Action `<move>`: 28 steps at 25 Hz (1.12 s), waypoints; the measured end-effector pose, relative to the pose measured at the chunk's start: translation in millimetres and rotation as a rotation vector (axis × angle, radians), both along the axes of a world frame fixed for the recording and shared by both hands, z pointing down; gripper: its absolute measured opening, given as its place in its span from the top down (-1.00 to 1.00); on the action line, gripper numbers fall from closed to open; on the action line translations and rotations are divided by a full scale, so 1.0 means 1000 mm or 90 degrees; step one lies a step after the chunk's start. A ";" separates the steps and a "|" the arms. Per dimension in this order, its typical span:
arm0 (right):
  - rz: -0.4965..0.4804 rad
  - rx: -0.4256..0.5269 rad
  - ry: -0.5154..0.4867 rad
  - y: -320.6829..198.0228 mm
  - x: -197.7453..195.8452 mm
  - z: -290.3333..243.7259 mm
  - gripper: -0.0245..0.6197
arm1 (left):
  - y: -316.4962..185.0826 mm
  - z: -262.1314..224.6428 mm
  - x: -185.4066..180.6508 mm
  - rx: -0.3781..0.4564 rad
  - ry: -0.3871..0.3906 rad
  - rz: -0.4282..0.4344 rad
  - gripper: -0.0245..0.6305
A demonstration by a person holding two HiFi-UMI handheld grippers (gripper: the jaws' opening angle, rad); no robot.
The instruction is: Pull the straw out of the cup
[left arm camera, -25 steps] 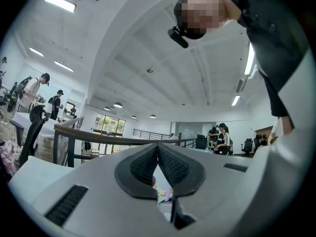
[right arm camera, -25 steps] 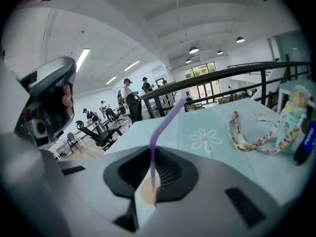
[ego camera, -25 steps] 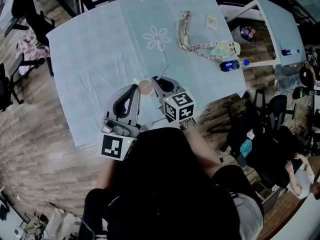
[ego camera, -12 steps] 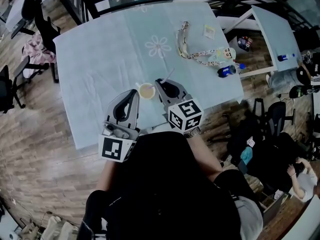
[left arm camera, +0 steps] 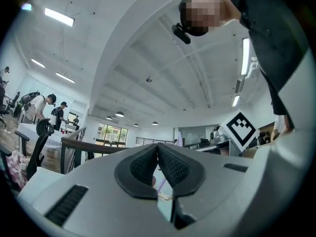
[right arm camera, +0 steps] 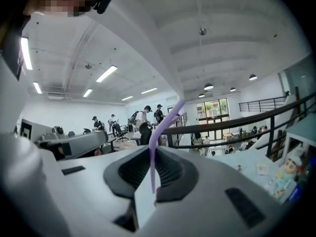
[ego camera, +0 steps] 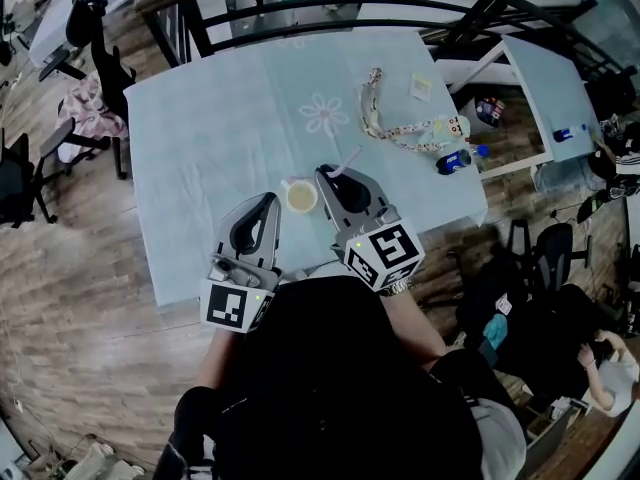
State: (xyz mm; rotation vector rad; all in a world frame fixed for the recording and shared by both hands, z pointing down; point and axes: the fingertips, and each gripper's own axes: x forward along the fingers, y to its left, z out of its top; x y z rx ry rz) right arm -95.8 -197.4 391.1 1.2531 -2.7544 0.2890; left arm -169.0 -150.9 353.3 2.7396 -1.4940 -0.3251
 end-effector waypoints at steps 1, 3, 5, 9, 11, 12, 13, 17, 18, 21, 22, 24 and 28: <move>-0.004 0.015 0.002 0.003 -0.001 -0.008 0.81 | 0.002 -0.001 -0.001 0.003 -0.002 -0.002 0.88; -0.013 0.043 0.001 0.009 -0.004 -0.026 0.81 | 0.005 -0.006 -0.003 0.008 0.001 -0.010 0.88; -0.020 0.068 -0.006 0.014 -0.006 -0.043 0.81 | 0.009 -0.015 -0.006 0.015 0.011 -0.020 0.88; -0.025 0.103 -0.018 0.023 -0.009 -0.066 0.81 | 0.015 -0.034 -0.019 0.028 0.020 -0.045 0.88; -0.020 0.116 -0.018 0.025 -0.009 -0.073 0.81 | 0.017 -0.041 -0.026 0.038 0.021 -0.055 0.88; -0.015 0.122 -0.018 0.026 -0.008 -0.075 0.81 | 0.018 -0.042 -0.029 0.040 0.018 -0.060 0.88; -0.011 0.127 -0.018 0.026 -0.007 -0.078 0.81 | 0.018 -0.043 -0.032 0.040 0.012 -0.065 0.88; -0.003 0.148 -0.029 0.029 -0.006 -0.091 0.81 | 0.019 -0.043 -0.040 0.036 -0.005 -0.078 0.88; -0.002 0.154 -0.031 0.030 -0.006 -0.094 0.81 | 0.020 -0.044 -0.041 0.039 -0.006 -0.078 0.88; -0.003 0.171 -0.040 0.034 -0.005 -0.102 0.81 | 0.024 -0.046 -0.040 0.050 -0.010 -0.078 0.88; -0.004 0.175 -0.043 0.035 -0.006 -0.105 0.81 | 0.025 -0.047 -0.039 0.052 -0.012 -0.078 0.88; -0.007 0.181 -0.049 0.038 -0.007 -0.109 0.81 | 0.026 -0.050 -0.039 0.055 -0.013 -0.079 0.88; -0.017 0.190 -0.049 0.043 -0.012 -0.112 0.81 | 0.027 -0.056 -0.042 0.062 -0.015 -0.082 0.88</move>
